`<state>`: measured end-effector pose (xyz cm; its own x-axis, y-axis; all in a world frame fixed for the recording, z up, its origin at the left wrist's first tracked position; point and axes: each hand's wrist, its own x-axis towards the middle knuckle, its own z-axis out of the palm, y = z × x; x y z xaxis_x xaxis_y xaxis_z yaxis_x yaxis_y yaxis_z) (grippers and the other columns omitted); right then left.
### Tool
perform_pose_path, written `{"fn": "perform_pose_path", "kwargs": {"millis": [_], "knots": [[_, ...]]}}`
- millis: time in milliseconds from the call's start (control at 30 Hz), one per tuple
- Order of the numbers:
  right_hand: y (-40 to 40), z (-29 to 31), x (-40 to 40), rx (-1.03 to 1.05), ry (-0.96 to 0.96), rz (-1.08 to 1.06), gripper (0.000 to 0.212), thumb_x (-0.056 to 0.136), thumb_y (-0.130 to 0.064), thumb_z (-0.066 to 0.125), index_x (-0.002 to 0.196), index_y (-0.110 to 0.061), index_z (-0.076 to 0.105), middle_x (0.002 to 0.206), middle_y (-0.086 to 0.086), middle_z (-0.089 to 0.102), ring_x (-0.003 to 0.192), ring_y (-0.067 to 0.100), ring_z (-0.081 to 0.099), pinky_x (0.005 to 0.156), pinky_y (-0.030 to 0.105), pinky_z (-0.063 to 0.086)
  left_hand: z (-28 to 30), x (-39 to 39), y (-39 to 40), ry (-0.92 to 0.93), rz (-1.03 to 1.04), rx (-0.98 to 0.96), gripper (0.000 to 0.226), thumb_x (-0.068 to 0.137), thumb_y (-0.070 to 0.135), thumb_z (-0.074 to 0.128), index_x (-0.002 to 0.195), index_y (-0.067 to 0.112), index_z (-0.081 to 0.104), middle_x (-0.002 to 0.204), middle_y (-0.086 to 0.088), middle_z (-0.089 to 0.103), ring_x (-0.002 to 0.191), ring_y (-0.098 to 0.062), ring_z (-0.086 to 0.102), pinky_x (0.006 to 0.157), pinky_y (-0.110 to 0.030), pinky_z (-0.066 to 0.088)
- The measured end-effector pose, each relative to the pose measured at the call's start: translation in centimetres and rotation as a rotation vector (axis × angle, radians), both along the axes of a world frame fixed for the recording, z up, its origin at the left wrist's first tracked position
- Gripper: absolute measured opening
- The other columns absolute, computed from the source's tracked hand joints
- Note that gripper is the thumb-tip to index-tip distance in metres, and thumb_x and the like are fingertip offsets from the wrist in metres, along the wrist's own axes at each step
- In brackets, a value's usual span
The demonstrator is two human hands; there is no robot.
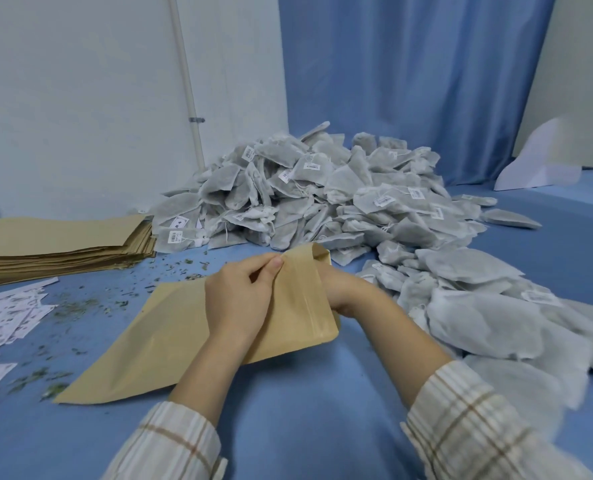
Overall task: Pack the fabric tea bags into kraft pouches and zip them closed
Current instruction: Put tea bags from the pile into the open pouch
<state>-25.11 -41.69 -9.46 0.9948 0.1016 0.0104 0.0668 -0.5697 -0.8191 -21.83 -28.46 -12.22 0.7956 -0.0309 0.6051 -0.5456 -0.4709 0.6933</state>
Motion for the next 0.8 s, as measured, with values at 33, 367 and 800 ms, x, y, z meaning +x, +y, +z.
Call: {"fn": "perform_pose_path", "kwargs": {"millis": [33, 367, 800], "knots": [[-0.6, 0.2, -0.7, -0.078, -0.047, 0.001, 0.027, 0.093, -0.006, 0.048, 0.073, -0.023, 0.053, 0.073, -0.011, 0.051, 0.06, -0.005, 0.052, 0.047, 0.001, 0.036, 0.0, -0.4, -0.4, -0.001, -0.003, 0.003, 0.016, 0.087, 0.035, 0.063, 0.097, 0.03, 0.074, 0.093, 0.011, 0.073, 0.081, 0.0, 0.053, 0.066, 0.007, 0.027], [-6.5, 2.7, -6.2, -0.77, 0.434, 0.205, 0.028, 0.069, -0.018, 0.077, 0.094, -0.029, 0.072, 0.074, -0.024, 0.062, 0.073, -0.005, 0.054, 0.079, 0.014, 0.044, -1.4, -4.2, -2.7, 0.057, -0.083, 0.023, 0.013, 0.085, 0.034, 0.066, 0.093, 0.03, 0.075, 0.095, 0.016, 0.071, 0.081, 0.007, 0.052, 0.065, 0.008, 0.028], [-7.5, -0.1, -6.1, -0.901, 0.585, 0.273, 0.021, 0.062, -0.014, 0.084, 0.077, -0.026, 0.074, 0.114, 0.016, 0.065, 0.118, 0.034, 0.053, 0.105, 0.042, 0.04, -1.9, -6.0, -3.4, 0.07, -0.096, 0.016, 0.013, 0.084, 0.033, 0.067, 0.093, 0.028, 0.075, 0.096, 0.014, 0.072, 0.073, 0.013, 0.05, 0.066, 0.009, 0.028]]}}
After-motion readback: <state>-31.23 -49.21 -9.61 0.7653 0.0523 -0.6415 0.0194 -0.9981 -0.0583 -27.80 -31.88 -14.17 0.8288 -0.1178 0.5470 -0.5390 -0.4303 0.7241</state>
